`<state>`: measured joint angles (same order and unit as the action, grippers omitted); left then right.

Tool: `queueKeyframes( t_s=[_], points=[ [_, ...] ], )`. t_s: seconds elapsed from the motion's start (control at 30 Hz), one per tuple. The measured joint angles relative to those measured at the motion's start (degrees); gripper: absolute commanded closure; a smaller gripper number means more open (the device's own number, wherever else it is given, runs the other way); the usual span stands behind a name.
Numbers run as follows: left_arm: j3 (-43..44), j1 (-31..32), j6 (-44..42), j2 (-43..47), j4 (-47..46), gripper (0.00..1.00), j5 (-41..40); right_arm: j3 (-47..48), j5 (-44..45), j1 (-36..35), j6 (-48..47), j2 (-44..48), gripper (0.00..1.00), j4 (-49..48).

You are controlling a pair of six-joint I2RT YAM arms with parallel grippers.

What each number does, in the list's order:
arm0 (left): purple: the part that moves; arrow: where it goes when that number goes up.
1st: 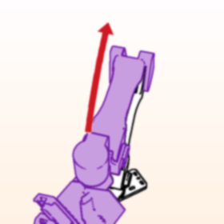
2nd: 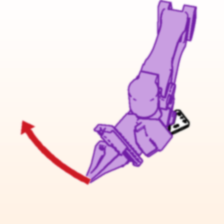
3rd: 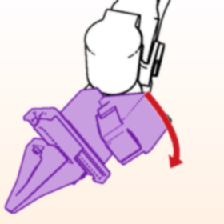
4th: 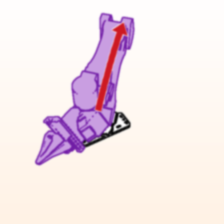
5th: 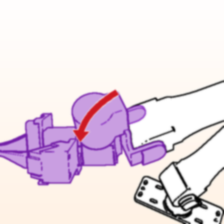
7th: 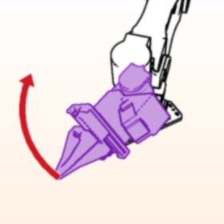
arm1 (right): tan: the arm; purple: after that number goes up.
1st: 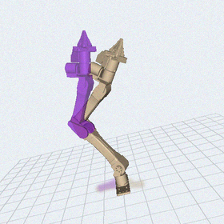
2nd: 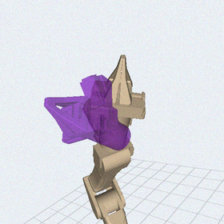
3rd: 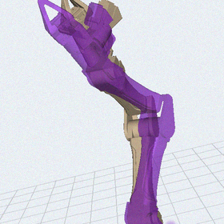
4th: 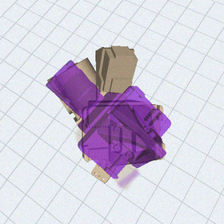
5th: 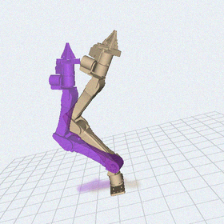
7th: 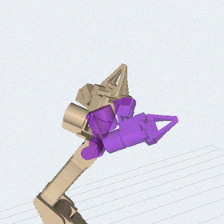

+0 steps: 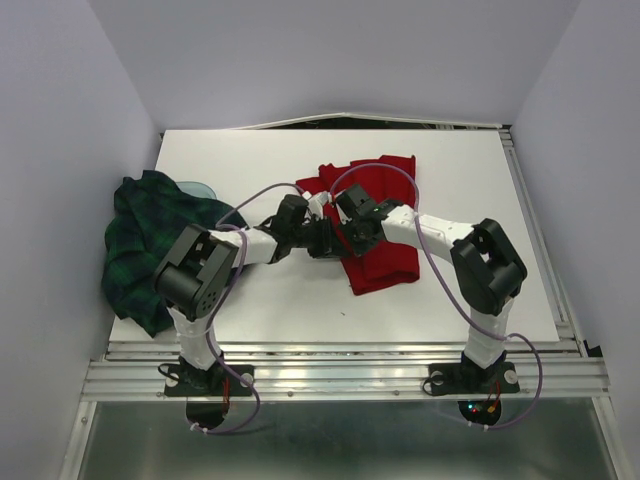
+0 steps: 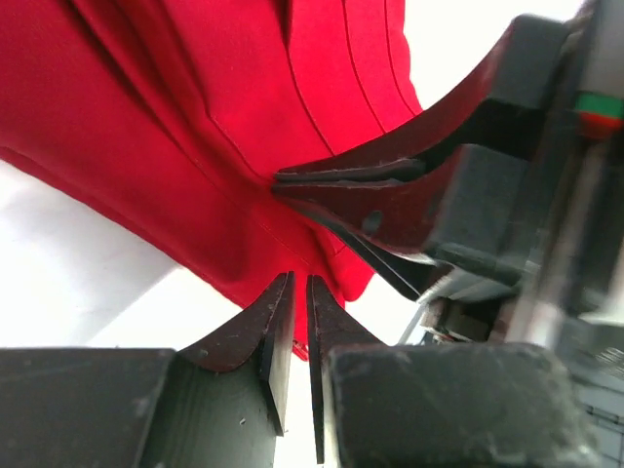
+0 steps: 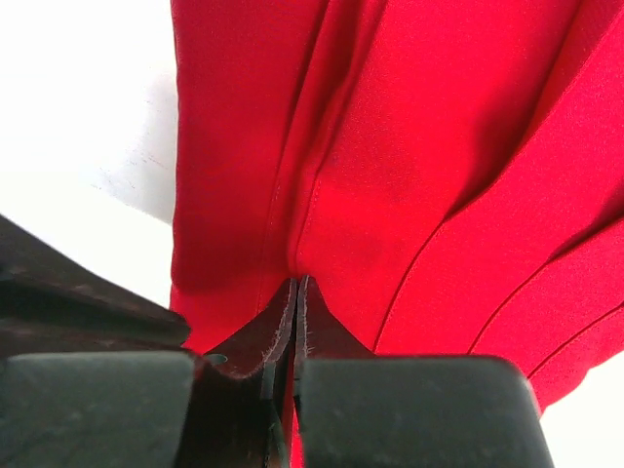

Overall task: Fold and stack the skirts
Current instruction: Fold the skirt

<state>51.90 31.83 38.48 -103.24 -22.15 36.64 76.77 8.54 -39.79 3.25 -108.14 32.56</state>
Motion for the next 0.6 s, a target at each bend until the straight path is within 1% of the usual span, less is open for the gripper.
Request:
queueKeyframes(
  t_s=[0.07, 0.27, 0.6],
  points=[
    [0.26, 0.22, 0.24, -1.27, -0.24, 0.78, 0.15, 0.0, -0.13, 0.0, 0.02, 0.0, 0.99, 0.0],
    [2.27, -0.02, 1.27, -8.72, -0.55, 0.84, 0.2, 0.11, -1.07, 0.0, 0.09, 0.0, 0.99, 0.02],
    [2.99, -0.81, 1.68, -9.31, -0.55, 0.87, 0.39, 1.38, -5.31, 0.0, 2.4, 1.68, 0.99, 0.61]
  ],
)
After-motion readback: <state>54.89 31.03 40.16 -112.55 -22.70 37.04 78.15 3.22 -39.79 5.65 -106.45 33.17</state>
